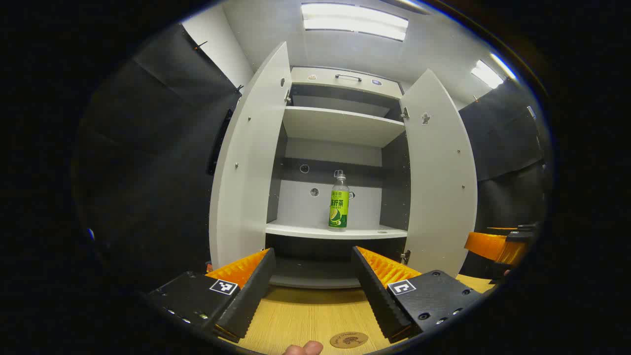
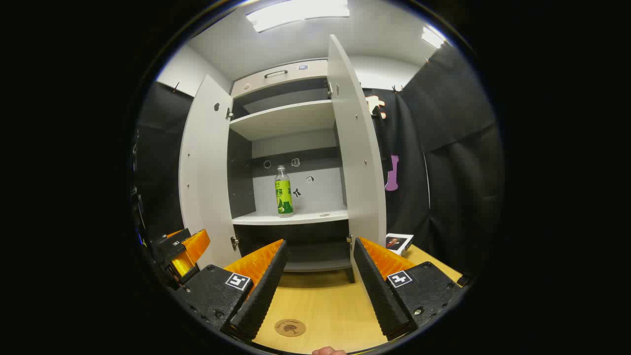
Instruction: Grasp the bottle in the cabinet with the left hand and place it on the coaster, then close the right door with the right hand and the left door with the left hand.
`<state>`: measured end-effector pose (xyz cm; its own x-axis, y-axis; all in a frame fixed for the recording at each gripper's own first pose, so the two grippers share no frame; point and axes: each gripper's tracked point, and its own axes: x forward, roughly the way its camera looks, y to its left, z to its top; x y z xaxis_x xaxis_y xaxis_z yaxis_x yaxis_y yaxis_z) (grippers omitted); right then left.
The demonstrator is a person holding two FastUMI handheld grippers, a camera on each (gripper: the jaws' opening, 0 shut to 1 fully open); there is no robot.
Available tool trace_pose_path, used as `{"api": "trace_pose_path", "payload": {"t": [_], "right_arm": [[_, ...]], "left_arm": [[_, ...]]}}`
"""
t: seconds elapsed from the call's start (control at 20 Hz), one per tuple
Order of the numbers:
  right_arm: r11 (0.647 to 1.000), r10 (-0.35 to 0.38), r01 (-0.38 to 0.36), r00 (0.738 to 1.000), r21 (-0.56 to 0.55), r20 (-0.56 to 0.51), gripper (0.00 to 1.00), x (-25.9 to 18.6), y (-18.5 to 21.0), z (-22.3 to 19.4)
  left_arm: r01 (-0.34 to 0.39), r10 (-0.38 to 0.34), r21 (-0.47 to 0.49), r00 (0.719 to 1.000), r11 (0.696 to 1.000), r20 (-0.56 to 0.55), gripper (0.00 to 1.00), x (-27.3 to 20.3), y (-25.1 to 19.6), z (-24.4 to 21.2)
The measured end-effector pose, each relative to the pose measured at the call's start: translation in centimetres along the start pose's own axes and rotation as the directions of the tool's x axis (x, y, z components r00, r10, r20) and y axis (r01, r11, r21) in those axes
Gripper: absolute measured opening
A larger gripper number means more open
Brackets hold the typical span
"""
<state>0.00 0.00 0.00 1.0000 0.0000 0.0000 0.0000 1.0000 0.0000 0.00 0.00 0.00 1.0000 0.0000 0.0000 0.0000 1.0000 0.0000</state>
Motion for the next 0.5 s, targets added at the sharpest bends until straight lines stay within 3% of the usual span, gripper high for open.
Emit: {"api": "trace_pose_path", "payload": {"t": [0.2, 0.3, 0.4, 0.5], "right_arm": [[1.000, 0.005, -0.005, 1.000, 0.000, 0.001, 0.83, -0.02, 0.28, -0.03], [1.000, 0.014, -0.014, 1.000, 0.000, -0.005, 0.83, 0.12, 0.44, -0.12], [1.000, 0.021, -0.021, 1.000, 0.003, -0.009, 0.83, 0.34, 0.52, -0.18], [1.000, 0.027, -0.027, 1.000, 0.011, -0.013, 0.83, 0.29, 0.59, -0.28]], "left_arm": [[0.004, -0.004, 0.003, 1.000, 1.000, -0.006, 0.99, -0.07, -0.15, -0.16], [0.003, -0.003, 0.003, 1.000, 1.000, -0.008, 0.95, -0.22, -0.12, -0.20], [-0.002, 0.002, 0.000, 1.000, 1.000, -0.015, 0.99, -0.23, -0.01, -0.36], [-0.003, 0.003, -0.005, 1.000, 1.000, -0.017, 0.95, -0.37, -0.01, -0.37]]}}
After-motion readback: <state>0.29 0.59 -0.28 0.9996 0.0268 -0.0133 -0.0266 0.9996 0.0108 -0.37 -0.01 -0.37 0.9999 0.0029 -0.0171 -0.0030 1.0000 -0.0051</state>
